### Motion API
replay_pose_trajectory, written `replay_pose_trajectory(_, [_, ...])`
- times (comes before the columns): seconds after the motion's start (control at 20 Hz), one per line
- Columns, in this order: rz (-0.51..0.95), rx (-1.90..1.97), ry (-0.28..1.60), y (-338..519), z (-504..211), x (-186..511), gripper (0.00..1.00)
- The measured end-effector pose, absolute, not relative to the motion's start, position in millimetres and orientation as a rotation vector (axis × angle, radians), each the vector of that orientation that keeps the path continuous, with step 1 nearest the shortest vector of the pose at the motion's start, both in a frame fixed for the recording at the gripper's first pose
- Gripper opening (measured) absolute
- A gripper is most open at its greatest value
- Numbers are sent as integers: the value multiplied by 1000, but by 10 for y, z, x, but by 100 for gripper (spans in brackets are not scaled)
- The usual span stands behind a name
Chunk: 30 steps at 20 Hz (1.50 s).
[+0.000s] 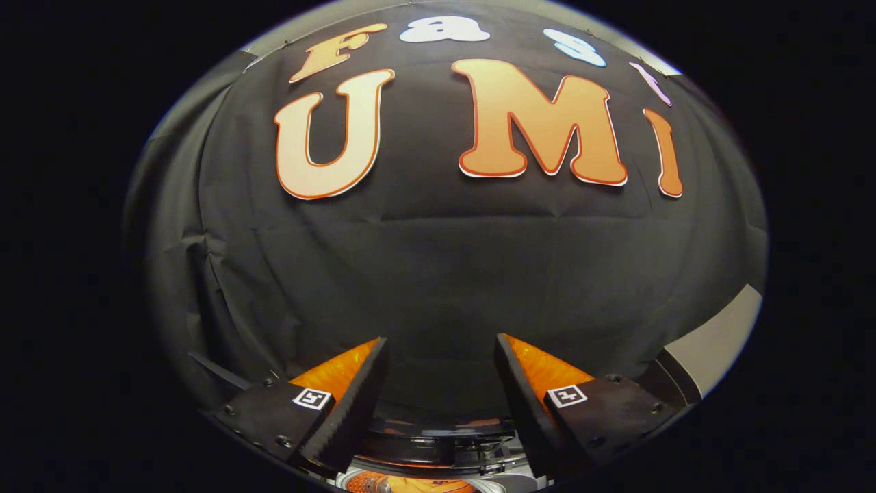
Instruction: Put the clothes into the washing machine and then close the washing machine lid.
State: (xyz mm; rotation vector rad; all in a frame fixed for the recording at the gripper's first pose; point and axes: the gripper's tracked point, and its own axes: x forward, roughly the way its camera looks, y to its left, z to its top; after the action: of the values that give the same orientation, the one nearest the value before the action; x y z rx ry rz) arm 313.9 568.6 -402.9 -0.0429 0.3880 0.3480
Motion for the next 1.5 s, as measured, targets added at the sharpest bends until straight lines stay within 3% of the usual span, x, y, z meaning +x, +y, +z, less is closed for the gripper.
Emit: replay_pose_trajectory(1.5, [338,-35,279,5213,-4095,1763,98])
